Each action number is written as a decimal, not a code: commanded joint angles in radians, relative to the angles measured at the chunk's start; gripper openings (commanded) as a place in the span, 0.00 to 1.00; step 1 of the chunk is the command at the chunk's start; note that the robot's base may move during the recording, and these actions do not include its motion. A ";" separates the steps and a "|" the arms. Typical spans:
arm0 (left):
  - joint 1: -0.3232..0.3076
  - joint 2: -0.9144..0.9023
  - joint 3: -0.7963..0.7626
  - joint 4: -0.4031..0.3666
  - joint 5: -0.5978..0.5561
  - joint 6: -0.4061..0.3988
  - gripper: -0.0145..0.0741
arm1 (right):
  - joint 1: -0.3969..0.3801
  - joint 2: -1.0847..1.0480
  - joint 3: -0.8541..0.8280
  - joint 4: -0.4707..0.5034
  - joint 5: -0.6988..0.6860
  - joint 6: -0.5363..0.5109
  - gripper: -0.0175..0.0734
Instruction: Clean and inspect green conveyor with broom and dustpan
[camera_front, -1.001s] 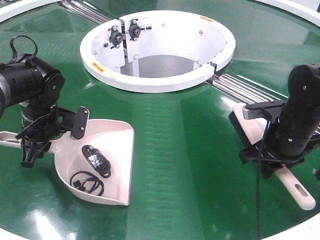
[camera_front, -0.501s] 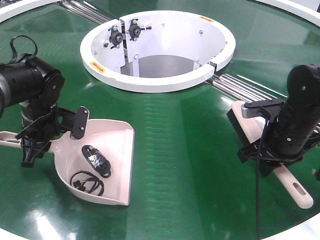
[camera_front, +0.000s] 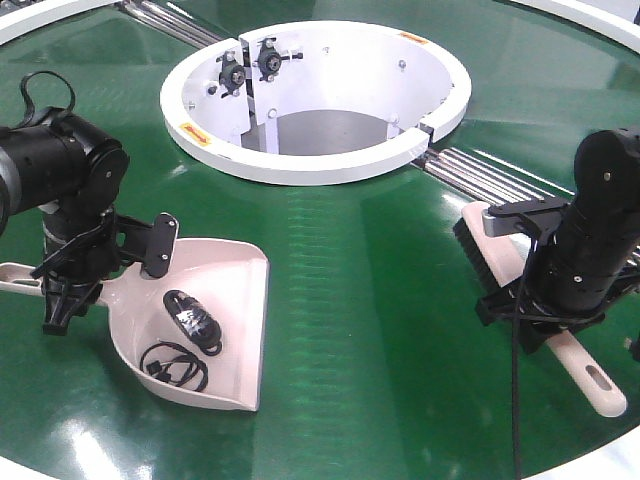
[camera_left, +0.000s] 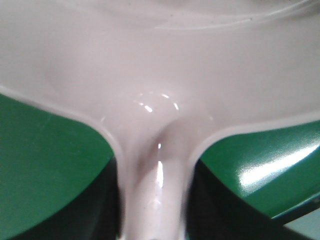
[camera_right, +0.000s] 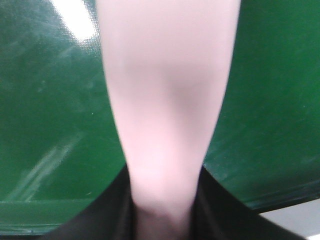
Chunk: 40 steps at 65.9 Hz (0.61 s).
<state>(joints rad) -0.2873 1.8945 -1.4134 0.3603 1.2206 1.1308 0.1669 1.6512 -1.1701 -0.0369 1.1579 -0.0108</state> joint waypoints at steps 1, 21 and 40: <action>-0.006 -0.049 -0.026 0.009 0.026 -0.004 0.16 | -0.006 -0.045 -0.022 -0.004 -0.014 -0.009 0.19; -0.006 -0.049 -0.026 0.009 0.015 -0.004 0.16 | -0.006 -0.045 -0.022 -0.004 -0.014 -0.009 0.19; -0.006 -0.048 -0.026 -0.049 0.004 -0.012 0.16 | -0.006 -0.045 -0.022 -0.004 -0.014 -0.009 0.19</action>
<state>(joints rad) -0.2873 1.8945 -1.4134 0.3398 1.2206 1.1287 0.1669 1.6512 -1.1701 -0.0369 1.1569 -0.0108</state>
